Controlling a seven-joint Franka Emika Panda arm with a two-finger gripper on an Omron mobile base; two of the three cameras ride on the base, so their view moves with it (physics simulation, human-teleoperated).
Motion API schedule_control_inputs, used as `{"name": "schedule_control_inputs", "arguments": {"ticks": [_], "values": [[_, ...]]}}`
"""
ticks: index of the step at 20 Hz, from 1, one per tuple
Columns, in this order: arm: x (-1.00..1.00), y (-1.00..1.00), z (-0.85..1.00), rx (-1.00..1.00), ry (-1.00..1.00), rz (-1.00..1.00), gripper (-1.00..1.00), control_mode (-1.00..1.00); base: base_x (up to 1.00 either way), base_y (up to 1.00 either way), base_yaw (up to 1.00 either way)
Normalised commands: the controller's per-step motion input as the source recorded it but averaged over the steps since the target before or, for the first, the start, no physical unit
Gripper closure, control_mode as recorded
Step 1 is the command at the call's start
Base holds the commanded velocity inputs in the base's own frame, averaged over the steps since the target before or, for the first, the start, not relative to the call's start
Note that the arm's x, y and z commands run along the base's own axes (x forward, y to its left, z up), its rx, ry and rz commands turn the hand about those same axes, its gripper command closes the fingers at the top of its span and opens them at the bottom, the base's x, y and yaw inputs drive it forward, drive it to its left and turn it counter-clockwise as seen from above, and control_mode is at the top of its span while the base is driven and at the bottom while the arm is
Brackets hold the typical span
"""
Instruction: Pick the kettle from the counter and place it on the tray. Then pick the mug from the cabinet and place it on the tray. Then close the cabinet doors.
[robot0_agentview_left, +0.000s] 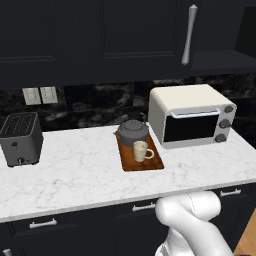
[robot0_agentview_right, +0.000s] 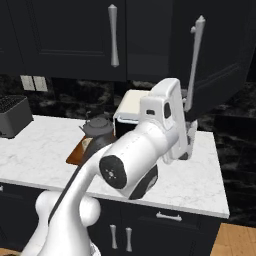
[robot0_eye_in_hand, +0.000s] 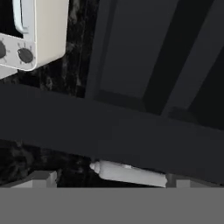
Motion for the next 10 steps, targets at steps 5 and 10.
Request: {"name": "schedule_control_inputs", "arguments": {"ticks": [5,10], "values": [[0.58,0.56,0.00,0.00,0.01,0.28,-1.00,-1.00,0.00,0.00,0.00],[0.69,0.52,-0.03,0.00,0.05,0.30,-1.00,-1.00,0.00,0.00,0.00]]}}
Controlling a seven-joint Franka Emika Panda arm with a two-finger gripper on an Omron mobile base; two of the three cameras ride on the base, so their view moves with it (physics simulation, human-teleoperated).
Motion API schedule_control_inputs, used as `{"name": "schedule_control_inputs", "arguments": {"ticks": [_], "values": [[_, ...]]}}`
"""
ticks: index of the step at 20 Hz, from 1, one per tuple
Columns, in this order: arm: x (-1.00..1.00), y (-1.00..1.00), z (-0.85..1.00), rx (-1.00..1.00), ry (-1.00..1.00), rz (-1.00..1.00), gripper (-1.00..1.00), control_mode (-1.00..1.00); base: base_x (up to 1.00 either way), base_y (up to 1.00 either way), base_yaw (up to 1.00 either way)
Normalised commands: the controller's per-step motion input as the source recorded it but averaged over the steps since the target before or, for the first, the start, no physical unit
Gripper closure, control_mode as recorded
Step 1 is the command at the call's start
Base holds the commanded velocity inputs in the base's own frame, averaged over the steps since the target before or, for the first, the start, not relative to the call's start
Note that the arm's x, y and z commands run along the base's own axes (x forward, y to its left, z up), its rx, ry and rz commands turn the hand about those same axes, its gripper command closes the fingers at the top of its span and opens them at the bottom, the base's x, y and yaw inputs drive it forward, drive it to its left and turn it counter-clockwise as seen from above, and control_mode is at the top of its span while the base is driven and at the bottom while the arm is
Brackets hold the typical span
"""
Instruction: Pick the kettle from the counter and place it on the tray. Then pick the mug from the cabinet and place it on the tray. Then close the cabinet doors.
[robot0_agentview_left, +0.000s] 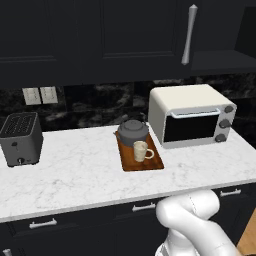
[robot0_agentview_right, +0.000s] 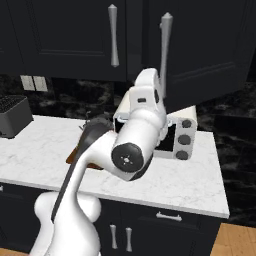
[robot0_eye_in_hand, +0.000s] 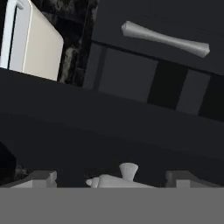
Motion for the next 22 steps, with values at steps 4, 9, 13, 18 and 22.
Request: {"name": "schedule_control_inputs", "arguments": {"ticks": [4,9,13,18,22], "values": [[0.87,0.38,-0.06,-0.01,0.12,0.25,-1.00,-1.00,0.00,0.00,0.00],[0.97,0.29,-0.08,-0.04,0.17,0.20,-1.00,-1.00,0.00,0.00,0.00],[1.00,0.21,-0.10,-0.04,0.17,0.17,-1.00,-1.00,0.00,0.00,0.00],[0.93,0.11,-0.25,-0.07,0.20,0.18,-1.00,-1.00,0.00,0.00,0.00],[0.87,0.01,-0.15,-0.04,0.11,0.12,-1.00,-1.00,0.00,0.00,0.00]]}}
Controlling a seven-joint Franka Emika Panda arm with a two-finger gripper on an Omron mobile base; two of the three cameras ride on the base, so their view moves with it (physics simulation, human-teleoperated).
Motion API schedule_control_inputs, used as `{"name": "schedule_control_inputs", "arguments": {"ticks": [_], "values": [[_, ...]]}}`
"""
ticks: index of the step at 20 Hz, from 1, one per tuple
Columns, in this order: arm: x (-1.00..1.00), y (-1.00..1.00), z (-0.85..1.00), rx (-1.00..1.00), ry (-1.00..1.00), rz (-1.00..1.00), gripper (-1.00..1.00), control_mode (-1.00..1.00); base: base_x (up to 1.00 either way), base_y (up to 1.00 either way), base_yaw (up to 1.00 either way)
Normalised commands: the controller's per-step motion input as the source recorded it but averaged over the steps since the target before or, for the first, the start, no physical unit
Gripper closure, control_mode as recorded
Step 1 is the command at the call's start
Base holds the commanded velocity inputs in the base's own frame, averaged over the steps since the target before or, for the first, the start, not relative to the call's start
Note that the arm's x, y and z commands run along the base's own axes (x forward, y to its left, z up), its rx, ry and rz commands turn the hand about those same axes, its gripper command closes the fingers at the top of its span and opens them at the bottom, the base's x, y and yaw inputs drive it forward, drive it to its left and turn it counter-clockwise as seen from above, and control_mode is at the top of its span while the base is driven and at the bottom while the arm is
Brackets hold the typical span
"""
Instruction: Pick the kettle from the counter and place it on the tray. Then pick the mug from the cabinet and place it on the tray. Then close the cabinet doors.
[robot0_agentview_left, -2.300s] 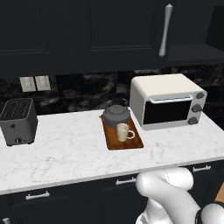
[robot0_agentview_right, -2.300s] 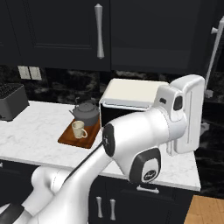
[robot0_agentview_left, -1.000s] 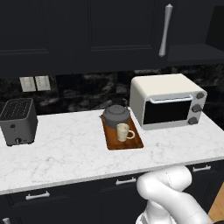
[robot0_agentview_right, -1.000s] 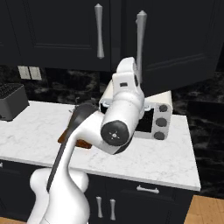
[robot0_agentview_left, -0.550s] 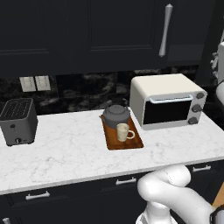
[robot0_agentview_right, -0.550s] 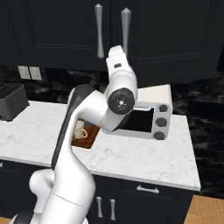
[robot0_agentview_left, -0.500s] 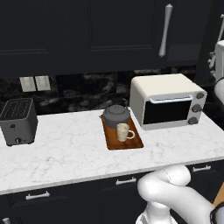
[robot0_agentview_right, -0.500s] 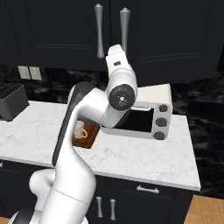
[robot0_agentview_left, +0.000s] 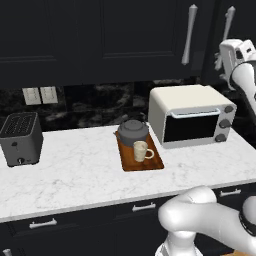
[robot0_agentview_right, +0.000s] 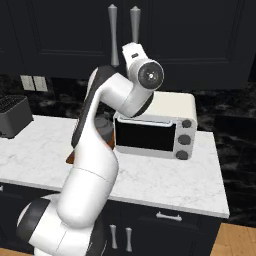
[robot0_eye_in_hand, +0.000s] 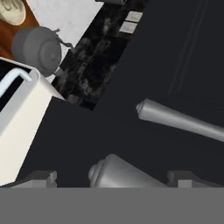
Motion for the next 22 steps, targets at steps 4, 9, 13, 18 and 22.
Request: {"name": "schedule_control_inputs", "arguments": {"ticks": [4,9,13,18,22], "values": [[0.58,0.00,-0.04,-0.11,0.04,0.04,-1.00,-1.00,0.00,0.00,0.00],[0.54,0.00,-0.09,-0.14,0.01,0.00,-1.00,-1.00,0.00,0.00,0.00],[0.52,0.00,-0.20,-0.15,0.00,0.00,-1.00,-1.00,0.00,0.00,0.00],[0.38,0.00,-0.16,-0.14,0.01,0.00,-1.00,-1.00,0.00,0.00,0.00],[0.33,0.00,-0.20,-0.15,0.08,0.00,-1.00,-1.00,0.00,0.00,0.00]]}}
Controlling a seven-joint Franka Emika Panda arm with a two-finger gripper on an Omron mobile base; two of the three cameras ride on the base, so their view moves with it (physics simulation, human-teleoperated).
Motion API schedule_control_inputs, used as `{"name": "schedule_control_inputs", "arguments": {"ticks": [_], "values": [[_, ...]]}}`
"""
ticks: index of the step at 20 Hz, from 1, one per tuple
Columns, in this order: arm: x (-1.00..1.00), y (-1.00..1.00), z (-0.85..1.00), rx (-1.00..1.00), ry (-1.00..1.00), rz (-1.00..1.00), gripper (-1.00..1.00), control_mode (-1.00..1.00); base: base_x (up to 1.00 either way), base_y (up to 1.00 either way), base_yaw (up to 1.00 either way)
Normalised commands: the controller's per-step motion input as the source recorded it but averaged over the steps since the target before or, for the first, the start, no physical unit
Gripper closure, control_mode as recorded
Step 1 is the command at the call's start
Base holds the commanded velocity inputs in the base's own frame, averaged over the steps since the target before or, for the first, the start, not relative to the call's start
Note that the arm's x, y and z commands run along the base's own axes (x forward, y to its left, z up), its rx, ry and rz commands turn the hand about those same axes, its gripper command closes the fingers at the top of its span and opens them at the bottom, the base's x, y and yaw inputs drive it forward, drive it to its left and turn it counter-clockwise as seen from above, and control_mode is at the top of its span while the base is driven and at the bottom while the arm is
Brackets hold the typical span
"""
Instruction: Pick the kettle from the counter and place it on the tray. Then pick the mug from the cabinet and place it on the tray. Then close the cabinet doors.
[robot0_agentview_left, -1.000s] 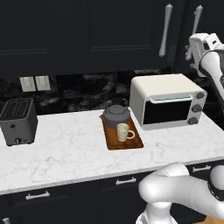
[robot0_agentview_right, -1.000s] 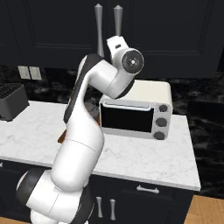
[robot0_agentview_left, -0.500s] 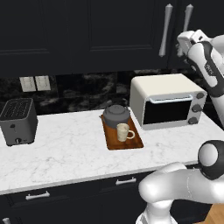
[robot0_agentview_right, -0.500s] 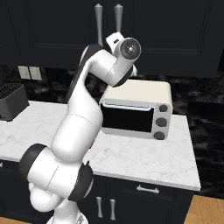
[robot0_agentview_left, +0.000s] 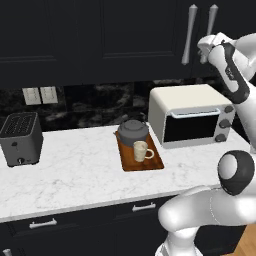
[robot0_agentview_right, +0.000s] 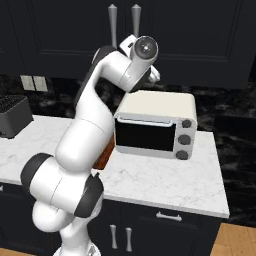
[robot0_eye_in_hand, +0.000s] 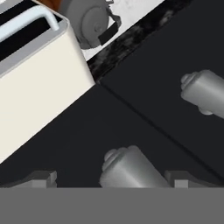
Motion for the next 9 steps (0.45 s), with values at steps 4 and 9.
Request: {"name": "schedule_control_inputs", "arguments": {"ticks": [4,9], "values": [[0.28,0.00,-0.26,-0.17,0.07,0.00,-1.00,-1.00,0.00,0.00,0.00],[0.23,0.00,-0.28,-0.16,0.02,0.00,-1.00,-1.00,0.00,0.00,0.00]]}}
